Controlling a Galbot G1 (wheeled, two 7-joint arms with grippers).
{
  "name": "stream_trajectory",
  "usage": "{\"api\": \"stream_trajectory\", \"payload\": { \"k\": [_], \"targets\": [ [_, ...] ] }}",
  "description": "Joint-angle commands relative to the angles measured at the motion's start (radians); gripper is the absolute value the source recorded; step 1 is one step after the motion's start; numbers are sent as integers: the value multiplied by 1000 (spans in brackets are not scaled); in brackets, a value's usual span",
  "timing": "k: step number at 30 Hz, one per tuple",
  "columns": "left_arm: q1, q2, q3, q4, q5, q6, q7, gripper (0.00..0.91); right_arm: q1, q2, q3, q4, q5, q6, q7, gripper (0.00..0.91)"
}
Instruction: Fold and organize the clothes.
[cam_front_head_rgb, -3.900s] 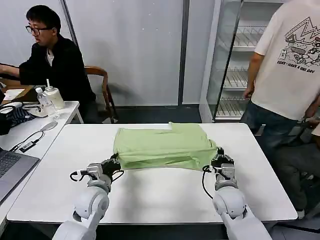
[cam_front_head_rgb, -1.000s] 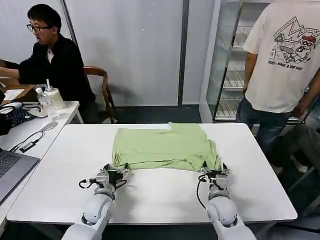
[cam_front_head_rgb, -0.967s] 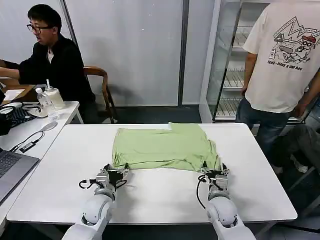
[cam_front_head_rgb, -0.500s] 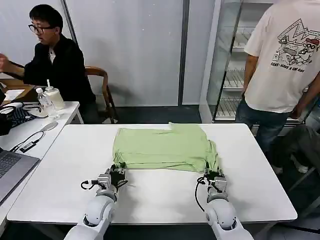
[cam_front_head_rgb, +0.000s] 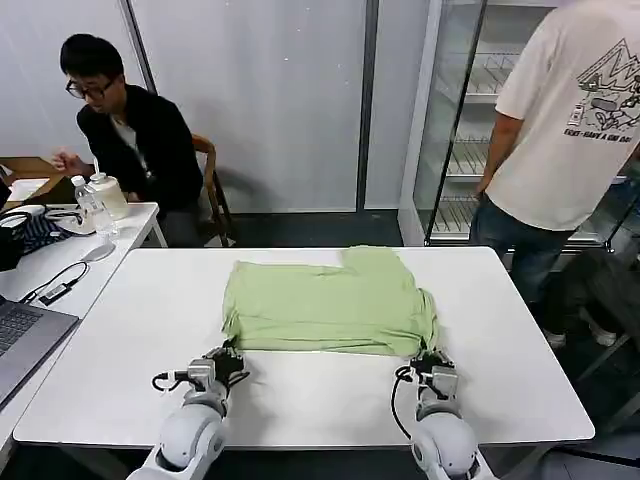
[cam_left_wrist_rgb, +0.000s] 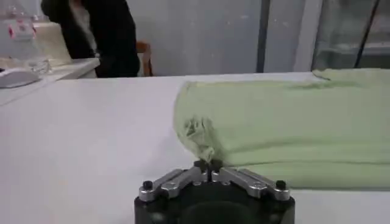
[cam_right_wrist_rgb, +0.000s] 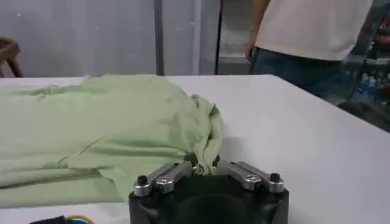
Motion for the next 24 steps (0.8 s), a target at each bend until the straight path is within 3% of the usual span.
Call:
{"api": "stream_trajectory", "payload": {
  "k": [1,10,17,24],
  "targets": [
    [219,35,-32,-185,4,5,-22,20,-134,-2,-5,131,-10,-19,38,0],
    [395,73,-87,-306,-1,0,-60,20,-255,-34,-21,182,-24,-14,73,0],
    [473,101,-114,-376,-2,4,-95,20,-316,-109,-32,226,-28,-44,101,0],
    [548,107,-144,-410,0,4,-101,20,-375,-124,-34,262,-29,-49,127,0]
  ]
}}
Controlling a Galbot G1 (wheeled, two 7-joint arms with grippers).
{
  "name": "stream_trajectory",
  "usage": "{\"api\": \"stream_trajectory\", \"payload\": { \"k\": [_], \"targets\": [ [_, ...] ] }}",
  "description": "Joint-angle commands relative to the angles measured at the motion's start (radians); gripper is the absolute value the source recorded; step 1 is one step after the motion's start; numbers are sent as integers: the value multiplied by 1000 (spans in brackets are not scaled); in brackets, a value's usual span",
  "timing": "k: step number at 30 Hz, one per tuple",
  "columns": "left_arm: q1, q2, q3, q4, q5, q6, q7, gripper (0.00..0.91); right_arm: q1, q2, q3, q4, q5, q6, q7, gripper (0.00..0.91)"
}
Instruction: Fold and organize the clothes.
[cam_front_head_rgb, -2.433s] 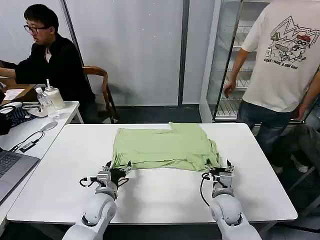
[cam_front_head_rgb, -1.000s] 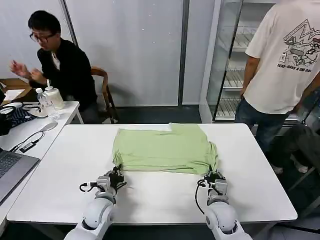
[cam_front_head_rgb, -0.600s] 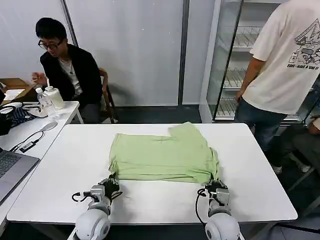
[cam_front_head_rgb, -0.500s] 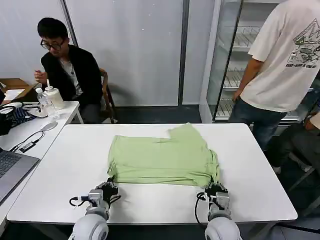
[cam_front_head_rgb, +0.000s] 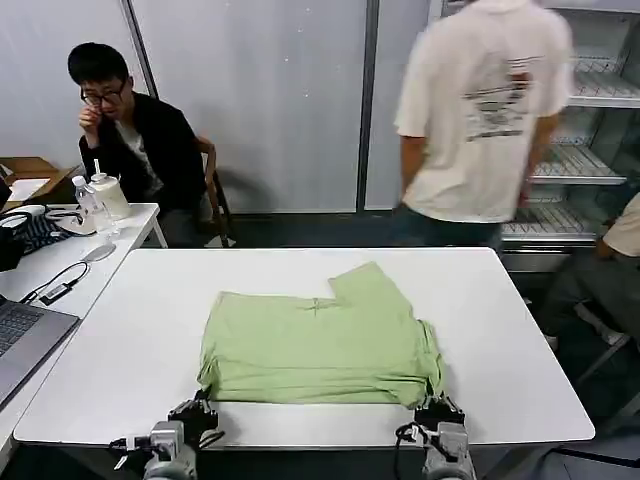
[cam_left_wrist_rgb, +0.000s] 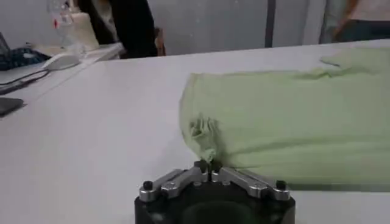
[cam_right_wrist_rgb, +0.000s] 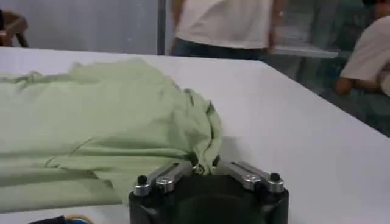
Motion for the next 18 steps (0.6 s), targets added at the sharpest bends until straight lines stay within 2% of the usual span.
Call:
{"api": "stream_trajectory", "payload": {
  "k": [1,18],
  "targets": [
    [173,19,-47,-111,4,-1,-30,20,-104,-33,-5,53,0,-16,34,0],
    [229,-1,-43,-145,26,-4,-43,20,-153,14,-85,65,-42,15,70,0]
  ]
}}
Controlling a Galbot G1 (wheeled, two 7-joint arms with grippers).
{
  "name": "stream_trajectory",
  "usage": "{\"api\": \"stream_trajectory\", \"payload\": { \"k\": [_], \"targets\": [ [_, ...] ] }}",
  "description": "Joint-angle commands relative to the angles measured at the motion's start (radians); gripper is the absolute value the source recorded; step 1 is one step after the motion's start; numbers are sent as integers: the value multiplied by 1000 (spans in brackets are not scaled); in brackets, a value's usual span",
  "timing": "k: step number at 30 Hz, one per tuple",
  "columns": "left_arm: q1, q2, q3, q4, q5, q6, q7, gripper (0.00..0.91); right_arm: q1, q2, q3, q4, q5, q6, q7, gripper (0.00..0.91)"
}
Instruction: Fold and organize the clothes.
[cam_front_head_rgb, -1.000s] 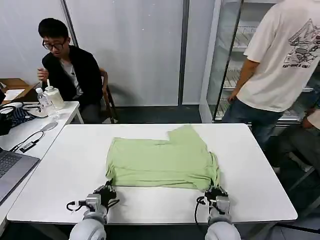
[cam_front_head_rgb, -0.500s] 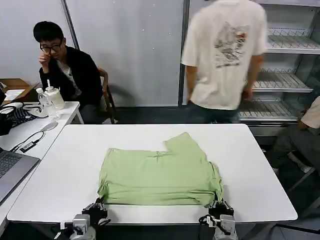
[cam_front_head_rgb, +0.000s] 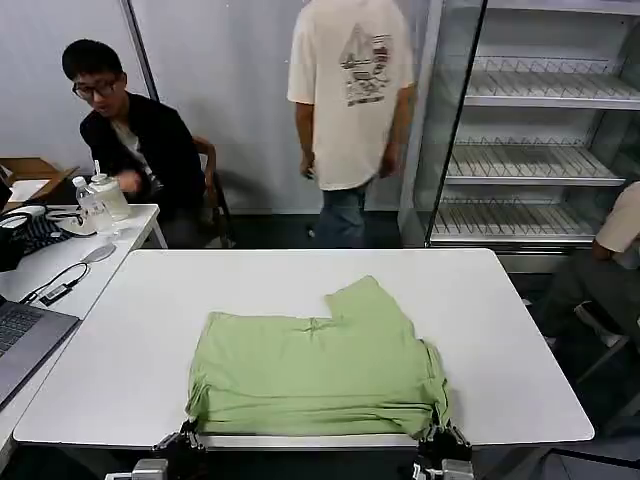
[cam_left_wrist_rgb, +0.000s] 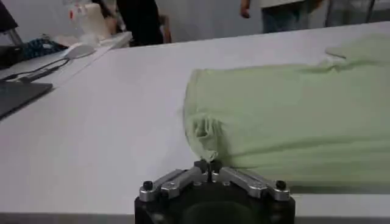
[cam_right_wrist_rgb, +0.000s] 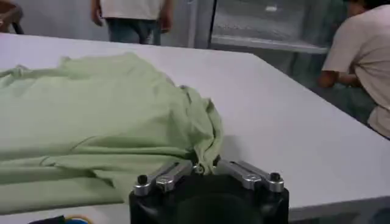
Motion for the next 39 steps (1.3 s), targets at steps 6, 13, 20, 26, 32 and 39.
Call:
{"api": "stream_trajectory", "payload": {
  "k": [6,13,20,26,32,39],
  "targets": [
    [36,-10,-8,-22,2,0,-12,907,-24,5,-35,-10,-7,18,6,81],
    [16,-12,-19,-23,-6,18,-35,907,-24,8,-41,-2,-21,15,9,907],
    [19,-19,-33,-29,-3,16,-47,907,-23,9,-43,6,-30,18,15,907],
    [9,-22,-54,-56,-2,14,-49,907,-10,14,-40,44,-90,36,9,907],
    [-35,-13,-81,-92,-7,30,-55,907,21,16,-27,103,-141,26,8,907],
    [-43,-13,-78,-82,-8,32,-58,907,14,11,-22,111,-144,23,10,907]
  ]
}}
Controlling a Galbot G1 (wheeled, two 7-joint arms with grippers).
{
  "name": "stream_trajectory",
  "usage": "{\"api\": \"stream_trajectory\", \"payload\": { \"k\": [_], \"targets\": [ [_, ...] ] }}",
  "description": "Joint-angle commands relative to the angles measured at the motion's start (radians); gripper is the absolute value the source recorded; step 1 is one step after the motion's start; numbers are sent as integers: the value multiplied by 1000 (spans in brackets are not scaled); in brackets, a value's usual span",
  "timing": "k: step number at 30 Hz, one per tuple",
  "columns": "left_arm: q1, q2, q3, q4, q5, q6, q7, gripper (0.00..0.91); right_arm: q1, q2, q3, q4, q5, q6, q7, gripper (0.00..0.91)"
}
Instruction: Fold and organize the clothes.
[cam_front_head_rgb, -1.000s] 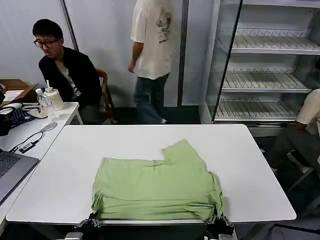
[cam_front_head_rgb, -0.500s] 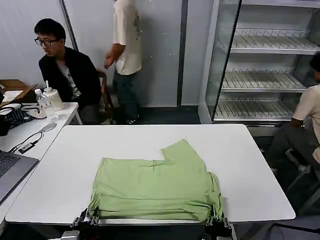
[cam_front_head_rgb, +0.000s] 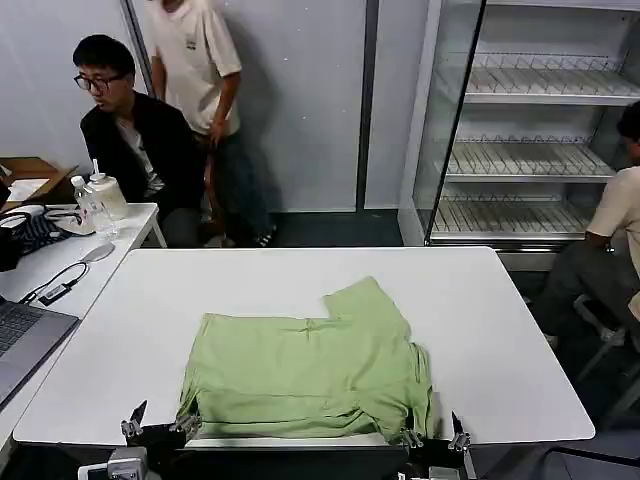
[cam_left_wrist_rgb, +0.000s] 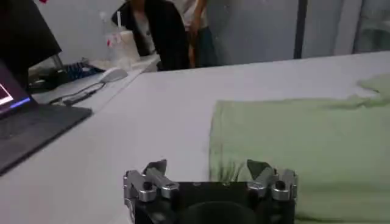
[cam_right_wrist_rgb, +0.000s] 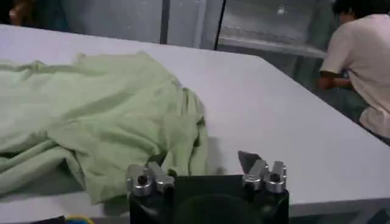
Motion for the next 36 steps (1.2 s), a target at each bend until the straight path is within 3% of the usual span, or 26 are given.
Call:
{"api": "stream_trajectory", "payload": {
  "k": [1,5,11,15,22,33,36],
  "targets": [
    [-23,-5,-4,-11,-1,5,-1,907,11,-2,9,50,-48,10,4,907],
    [-30,-8,2,2,0,4,-1,907,18,-1,11,83,-94,24,-2,907],
    [-37,-8,2,10,0,3,-1,907,30,3,21,123,-46,84,-2,907],
    [-65,-2,-5,18,0,11,1,907,74,6,41,113,-37,83,-17,907],
    [-239,80,-1,151,-145,93,24,907,293,-27,92,-13,91,-21,-81,907],
    [-392,156,53,238,-238,96,63,907,538,-39,75,-222,134,-119,-144,907],
    [-427,169,54,273,-268,96,90,907,580,-38,65,-276,131,-125,-183,907]
  ]
}}
